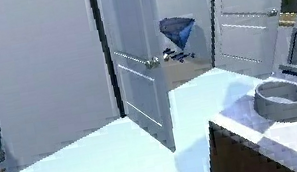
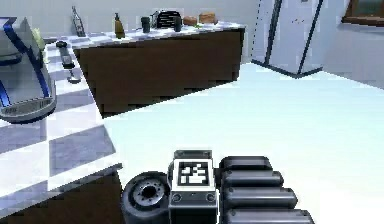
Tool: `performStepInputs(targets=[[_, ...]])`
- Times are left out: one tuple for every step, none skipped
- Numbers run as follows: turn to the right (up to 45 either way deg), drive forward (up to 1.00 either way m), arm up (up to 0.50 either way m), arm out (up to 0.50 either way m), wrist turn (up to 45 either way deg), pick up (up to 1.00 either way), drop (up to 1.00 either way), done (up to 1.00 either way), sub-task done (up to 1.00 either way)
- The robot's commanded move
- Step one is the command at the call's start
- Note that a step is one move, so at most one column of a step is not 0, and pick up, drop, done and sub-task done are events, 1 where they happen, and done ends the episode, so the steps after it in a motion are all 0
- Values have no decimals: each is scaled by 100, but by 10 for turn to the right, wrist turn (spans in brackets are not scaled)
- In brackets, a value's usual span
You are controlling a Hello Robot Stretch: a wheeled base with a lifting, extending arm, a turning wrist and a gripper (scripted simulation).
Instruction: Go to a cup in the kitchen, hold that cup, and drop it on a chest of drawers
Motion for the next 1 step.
performStepInputs(targets=[[-30,0,0,0,0,0,0,0,0]])
